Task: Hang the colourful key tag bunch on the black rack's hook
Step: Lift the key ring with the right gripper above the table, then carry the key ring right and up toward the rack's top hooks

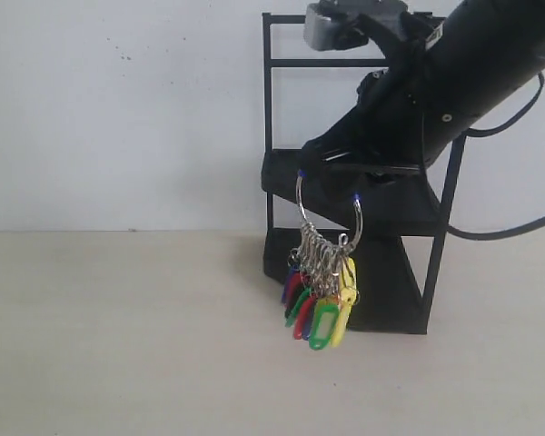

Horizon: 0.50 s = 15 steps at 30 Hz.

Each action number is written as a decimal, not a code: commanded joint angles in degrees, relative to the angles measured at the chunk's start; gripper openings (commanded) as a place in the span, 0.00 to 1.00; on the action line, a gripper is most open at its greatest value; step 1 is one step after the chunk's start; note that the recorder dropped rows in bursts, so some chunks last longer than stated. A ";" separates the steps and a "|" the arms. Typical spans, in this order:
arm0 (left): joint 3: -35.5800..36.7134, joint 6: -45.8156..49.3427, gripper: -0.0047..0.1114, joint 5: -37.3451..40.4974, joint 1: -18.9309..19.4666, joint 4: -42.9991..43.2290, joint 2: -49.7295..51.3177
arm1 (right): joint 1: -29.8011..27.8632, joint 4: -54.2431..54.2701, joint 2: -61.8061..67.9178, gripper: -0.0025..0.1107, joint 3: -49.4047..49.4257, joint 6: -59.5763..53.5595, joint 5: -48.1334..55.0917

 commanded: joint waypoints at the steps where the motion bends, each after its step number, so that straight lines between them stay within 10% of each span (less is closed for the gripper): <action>1: -0.14 0.02 0.08 -0.42 0.19 -0.40 0.20 | -0.30 -1.78 -2.98 0.02 0.73 0.23 3.55; 9: -0.14 0.02 0.08 -0.42 0.19 -0.40 0.20 | -0.30 -5.16 -16.53 0.02 14.83 5.30 -2.21; 15: -0.14 0.02 0.08 -0.42 0.19 -0.40 0.20 | -0.38 -39.04 -26.97 0.02 28.85 37.24 -9.49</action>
